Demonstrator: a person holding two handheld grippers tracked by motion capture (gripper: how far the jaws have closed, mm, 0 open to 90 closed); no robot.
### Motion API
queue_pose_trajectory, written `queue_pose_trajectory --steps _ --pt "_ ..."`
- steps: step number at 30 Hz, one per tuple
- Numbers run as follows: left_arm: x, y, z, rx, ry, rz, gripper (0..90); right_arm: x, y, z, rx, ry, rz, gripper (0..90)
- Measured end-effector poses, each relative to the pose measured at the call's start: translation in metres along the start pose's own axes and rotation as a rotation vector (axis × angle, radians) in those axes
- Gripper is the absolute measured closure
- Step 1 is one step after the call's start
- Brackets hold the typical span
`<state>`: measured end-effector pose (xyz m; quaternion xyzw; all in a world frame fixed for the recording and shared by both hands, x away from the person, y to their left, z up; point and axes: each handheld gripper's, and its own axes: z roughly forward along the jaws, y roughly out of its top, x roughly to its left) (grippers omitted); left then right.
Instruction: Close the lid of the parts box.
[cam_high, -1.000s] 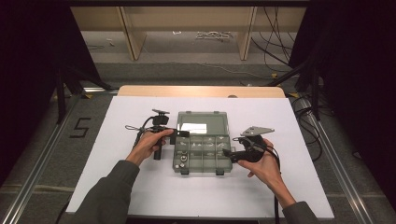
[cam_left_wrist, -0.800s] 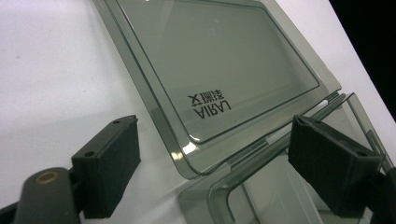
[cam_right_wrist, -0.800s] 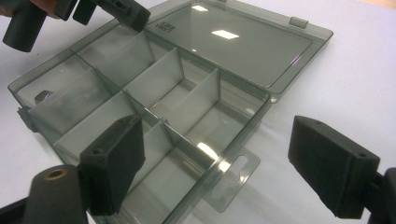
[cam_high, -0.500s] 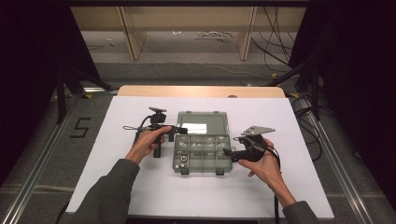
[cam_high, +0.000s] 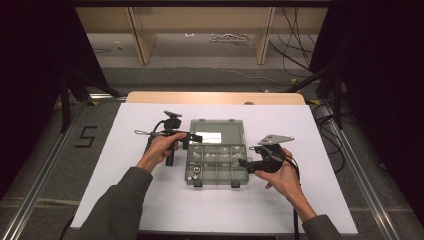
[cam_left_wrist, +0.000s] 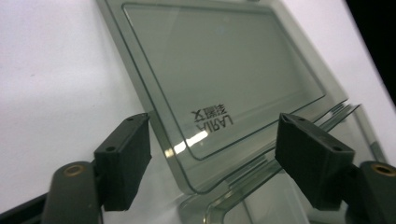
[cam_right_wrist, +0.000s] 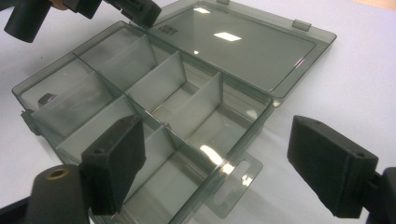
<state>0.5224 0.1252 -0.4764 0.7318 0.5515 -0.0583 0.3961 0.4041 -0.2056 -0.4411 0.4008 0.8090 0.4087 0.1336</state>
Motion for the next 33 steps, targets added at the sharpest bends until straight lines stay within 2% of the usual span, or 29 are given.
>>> queue_pose_trajectory --steps 2,5,8,10,14,16,19,21,22,23,28,33 --pt "-0.001 0.0019 0.0008 0.004 0.007 -0.01 27.1 -0.0006 0.0002 0.0001 -0.001 0.007 -0.005 20.1" --pt "-0.0012 0.003 0.0019 0.034 0.028 -0.006 28.0 -0.0007 0.0002 0.0001 -0.008 0.007 -0.004 20.1" --pt "0.0001 0.0025 0.0029 0.06 0.025 -0.012 28.3 -0.0016 0.0002 -0.0007 -0.009 -0.001 -0.014 20.1" --pt "0.0013 0.0026 0.0038 0.047 0.027 -0.025 28.9 -0.0013 0.0005 -0.0009 -0.009 0.003 -0.005 20.1" --pt "0.0024 0.0032 0.0049 0.053 0.032 -0.051 32.5 -0.0012 0.0005 -0.001 -0.009 0.004 -0.004 20.1" --pt "0.0024 0.0034 0.0052 0.065 0.018 -0.058 34.8 -0.0015 0.0006 -0.0009 -0.011 0.003 -0.007 20.2" --pt "0.0022 0.0033 0.0057 0.067 0.018 -0.059 36.3 -0.0016 0.0006 -0.0011 -0.012 0.004 -0.004 20.2" --pt "-0.0008 0.0028 0.0063 0.061 0.019 -0.117 37.8 -0.0019 0.0005 -0.001 -0.011 0.004 -0.004 20.2" --pt "0.0031 0.0036 0.0053 0.073 0.025 -0.066 38.5 -0.0019 0.0004 -0.0009 -0.01 0.003 -0.001 20.2" --pt "0.002 0.0034 0.0058 0.062 0.032 -0.081 40.0 -0.0022 0.0003 -0.0011 -0.004 0.005 -0.001 20.2" --pt "0.0029 0.0026 0.0043 0.069 0.055 -0.057 48.1 -0.0033 0.0 -0.001 -0.011 0.0 -0.004 20.2" --pt "0.0023 0.0019 0.0042 0.052 0.057 -0.066 51.2 -0.0033 0.0 -0.0005 -0.012 0.003 -0.003 20.2"
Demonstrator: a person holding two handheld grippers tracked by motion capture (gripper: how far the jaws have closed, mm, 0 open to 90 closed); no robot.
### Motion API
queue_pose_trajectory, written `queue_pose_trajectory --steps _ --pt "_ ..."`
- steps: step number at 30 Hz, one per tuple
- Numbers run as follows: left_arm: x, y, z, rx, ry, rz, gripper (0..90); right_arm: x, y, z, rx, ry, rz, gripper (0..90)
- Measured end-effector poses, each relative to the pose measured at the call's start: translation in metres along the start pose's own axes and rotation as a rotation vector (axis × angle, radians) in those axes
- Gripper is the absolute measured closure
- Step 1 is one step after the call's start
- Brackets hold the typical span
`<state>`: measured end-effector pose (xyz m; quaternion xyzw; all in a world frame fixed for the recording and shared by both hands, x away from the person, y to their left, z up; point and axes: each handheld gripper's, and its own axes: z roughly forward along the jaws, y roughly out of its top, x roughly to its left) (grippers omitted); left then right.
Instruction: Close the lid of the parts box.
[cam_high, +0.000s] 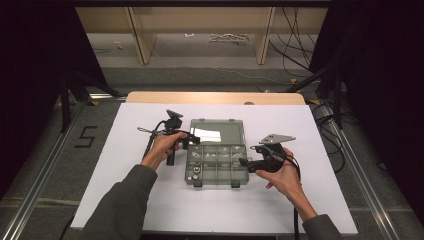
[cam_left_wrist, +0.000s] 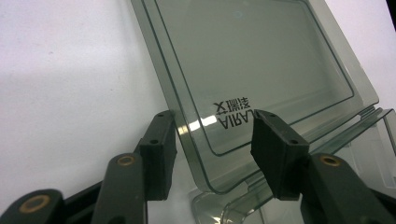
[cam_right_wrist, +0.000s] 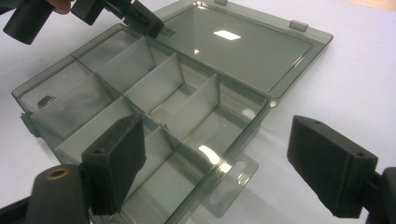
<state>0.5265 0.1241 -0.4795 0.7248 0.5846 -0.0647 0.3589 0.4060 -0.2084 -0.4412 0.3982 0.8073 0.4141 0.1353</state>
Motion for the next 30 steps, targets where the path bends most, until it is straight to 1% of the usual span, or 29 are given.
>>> queue_pose_trajectory --steps 3,4,5,9,10,11,12,13,14,15,16,18,19,20,22,23,24,25,26,28,29,30 --pt "0.003 0.0 -0.002 0.003 -0.011 0.001 53.7 0.0 0.0 0.0 -0.003 -0.001 0.003 20.2" --pt "0.003 0.001 -0.003 -0.006 -0.015 -0.011 55.3 0.0 0.0 0.0 0.0 -0.001 0.001 20.2" --pt "0.003 0.001 -0.004 -0.012 -0.019 -0.015 56.8 -0.001 0.0 -0.001 0.01 -0.005 -0.001 20.2" --pt "0.004 0.0 -0.006 -0.024 -0.019 -0.016 60.6 -0.001 0.0 -0.001 0.014 -0.002 0.005 20.3" --pt "0.004 0.0 -0.006 -0.027 -0.023 -0.018 61.0 -0.001 0.0 0.0 0.003 0.001 0.006 20.3" --pt "0.004 -0.001 -0.007 -0.03 -0.023 -0.018 61.4 -0.002 0.0 0.0 0.004 0.0 0.009 20.3" --pt "0.004 -0.001 -0.007 -0.037 -0.022 -0.026 62.0 -0.002 0.0 0.0 0.003 0.0 0.007 20.3" --pt "0.004 -0.001 -0.008 -0.037 -0.026 -0.025 62.7 -0.002 0.0 0.0 0.005 0.001 0.006 20.3" --pt "0.006 -0.001 -0.007 -0.053 -0.032 -0.003 63.6 -0.002 0.0 0.0 0.004 0.003 0.008 20.3" --pt "0.005 -0.002 -0.009 -0.045 -0.028 -0.028 64.6 -0.003 0.0 0.0 0.005 0.004 0.011 20.3" --pt "0.005 -0.002 -0.01 -0.048 -0.034 -0.027 65.5 -0.003 0.0 0.001 0.001 0.007 0.014 20.3" --pt "0.005 -0.003 -0.011 -0.063 -0.031 -0.038 67.5 -0.004 0.0 0.001 -0.009 -0.003 0.015 20.4" --pt "0.005 -0.003 -0.011 -0.067 -0.041 -0.042 68.2 -0.004 0.001 0.001 -0.008 -0.004 0.014 20.3" --pt "0.006 -0.003 -0.011 -0.075 -0.041 -0.047 69.0 -0.004 0.001 0.0 0.001 0.003 0.021 20.4" --pt "0.005 -0.003 -0.013 -0.09 -0.039 -0.05 70.4 -0.006 0.002 0.001 -0.014 0.004 0.012 20.3" --pt "0.005 -0.004 -0.013 -0.095 -0.041 -0.051 71.1 -0.007 0.003 0.001 -0.011 0.002 0.019 20.4" --pt "0.005 -0.004 -0.013 -0.097 -0.043 -0.051 71.6 -0.008 0.003 0.001 -0.024 -0.002 0.016 20.4" --pt "0.005 -0.004 -0.014 -0.099 -0.044 -0.049 72.0 -0.009 0.005 0.001 -0.013 0.005 0.024 20.4" --pt "0.005 -0.004 -0.014 -0.101 -0.043 -0.049 72.6 -0.011 0.005 0.002 -0.019 0.006 0.033 20.3" --pt "0.004 -0.005 -0.015 -0.107 -0.038 -0.038 73.4 -0.014 0.008 0.004 -0.02 -0.01 0.024 20.4" --pt "0.004 -0.005 -0.016 -0.111 -0.036 -0.035 73.9 -0.015 0.009 0.004 -0.02 0.0 0.029 20.4" --pt "0.004 -0.005 -0.017 -0.112 -0.035 -0.028 74.4 -0.017 0.01 0.007 -0.027 -0.002 0.029 20.4"
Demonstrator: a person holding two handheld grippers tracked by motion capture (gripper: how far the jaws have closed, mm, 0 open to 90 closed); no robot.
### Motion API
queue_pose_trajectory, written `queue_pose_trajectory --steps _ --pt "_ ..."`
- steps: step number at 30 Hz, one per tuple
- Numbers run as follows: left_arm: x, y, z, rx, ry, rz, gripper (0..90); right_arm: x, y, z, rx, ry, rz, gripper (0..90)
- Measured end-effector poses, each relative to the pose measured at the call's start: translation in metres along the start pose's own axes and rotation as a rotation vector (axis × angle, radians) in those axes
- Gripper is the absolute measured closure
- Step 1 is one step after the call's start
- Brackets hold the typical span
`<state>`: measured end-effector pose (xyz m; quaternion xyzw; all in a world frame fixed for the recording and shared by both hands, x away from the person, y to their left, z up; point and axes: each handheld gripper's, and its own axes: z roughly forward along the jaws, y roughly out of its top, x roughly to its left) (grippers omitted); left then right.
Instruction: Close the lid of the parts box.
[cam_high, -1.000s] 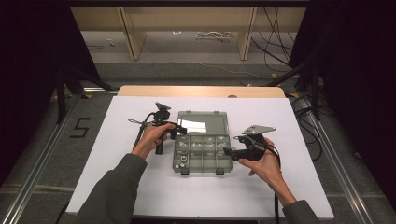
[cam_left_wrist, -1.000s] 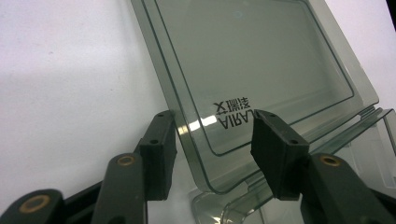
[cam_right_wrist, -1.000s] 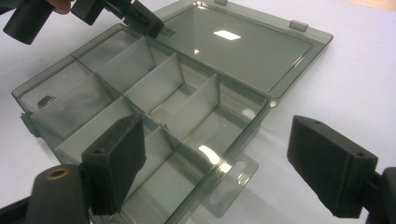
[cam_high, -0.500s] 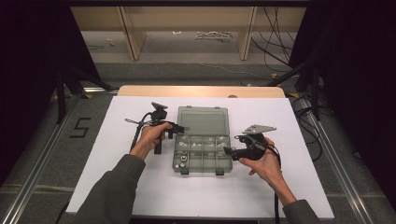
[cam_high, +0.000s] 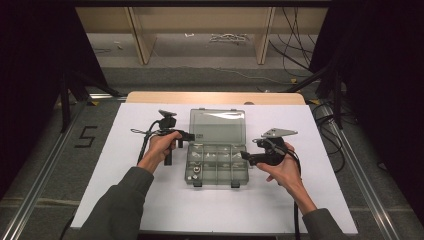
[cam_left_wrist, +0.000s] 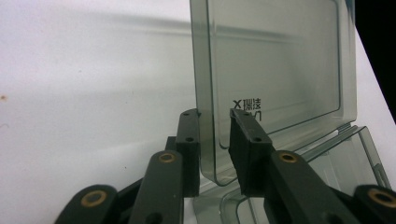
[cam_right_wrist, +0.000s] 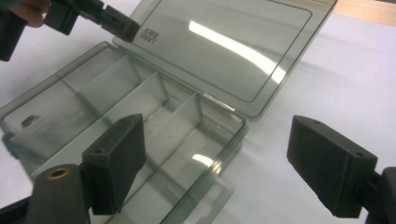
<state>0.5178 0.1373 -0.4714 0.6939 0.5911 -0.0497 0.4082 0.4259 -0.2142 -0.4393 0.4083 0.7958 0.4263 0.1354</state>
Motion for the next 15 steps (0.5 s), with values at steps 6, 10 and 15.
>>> queue_pose_trajectory --steps 6,10,15 --pt "-0.002 -0.001 -0.002 -0.021 0.003 0.021 76.1 -0.012 0.008 0.011 -0.007 -0.025 0.006 20.7" --pt "-0.002 -0.002 -0.003 -0.026 0.003 0.029 76.9 -0.02 0.014 0.02 -0.011 -0.028 0.032 22.2" --pt "-0.002 -0.003 -0.003 -0.037 0.002 0.043 77.5 -0.027 0.02 0.032 -0.006 -0.009 0.066 24.5"
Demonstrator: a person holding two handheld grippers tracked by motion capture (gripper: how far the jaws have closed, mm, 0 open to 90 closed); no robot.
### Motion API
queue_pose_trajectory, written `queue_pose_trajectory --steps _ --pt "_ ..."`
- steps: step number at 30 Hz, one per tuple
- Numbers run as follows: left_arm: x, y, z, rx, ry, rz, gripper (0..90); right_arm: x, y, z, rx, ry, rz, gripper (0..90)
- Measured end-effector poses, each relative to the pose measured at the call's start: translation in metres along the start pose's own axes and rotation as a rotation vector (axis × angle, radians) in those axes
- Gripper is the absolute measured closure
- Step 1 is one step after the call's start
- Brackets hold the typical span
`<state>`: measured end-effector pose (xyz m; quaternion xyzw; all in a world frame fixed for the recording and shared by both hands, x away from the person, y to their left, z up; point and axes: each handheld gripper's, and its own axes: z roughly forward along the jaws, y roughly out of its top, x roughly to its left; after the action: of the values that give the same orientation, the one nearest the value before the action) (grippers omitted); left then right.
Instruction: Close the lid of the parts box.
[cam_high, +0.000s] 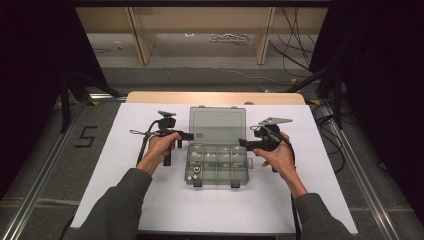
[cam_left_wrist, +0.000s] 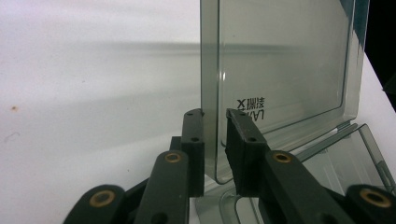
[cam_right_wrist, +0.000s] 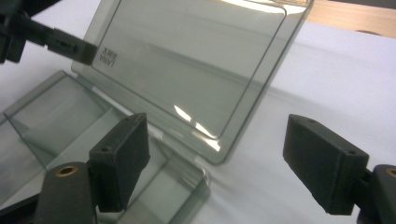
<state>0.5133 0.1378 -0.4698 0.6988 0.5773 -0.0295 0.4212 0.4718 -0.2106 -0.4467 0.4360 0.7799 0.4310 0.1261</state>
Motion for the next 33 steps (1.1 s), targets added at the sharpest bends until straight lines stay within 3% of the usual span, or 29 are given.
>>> queue_pose_trajectory --steps 4,5,7,16,23,33 --pt "0.0 -0.001 -0.001 -0.006 -0.001 0.002 77.9 -0.005 0.004 0.011 0.007 -0.004 0.007 26.3" --pt "0.0 -0.001 -0.001 0.0 -0.001 0.018 78.0 -0.008 0.005 0.014 0.0 -0.005 -0.001 27.3" --pt "-0.001 -0.001 -0.001 -0.011 0.0 0.012 78.1 -0.011 0.006 0.017 -0.001 0.013 0.033 29.4" --pt "0.0 -0.002 -0.003 -0.016 0.005 0.051 82.1 -0.022 0.009 0.029 -0.004 0.036 0.057 35.5" --pt "0.0 -0.003 -0.002 -0.023 0.003 0.044 82.2 -0.026 0.01 0.032 -0.01 0.07 0.082 43.4" --pt "-0.001 -0.003 -0.002 -0.032 -0.003 0.041 82.5 -0.029 0.009 0.037 -0.009 0.087 0.076 52.1"
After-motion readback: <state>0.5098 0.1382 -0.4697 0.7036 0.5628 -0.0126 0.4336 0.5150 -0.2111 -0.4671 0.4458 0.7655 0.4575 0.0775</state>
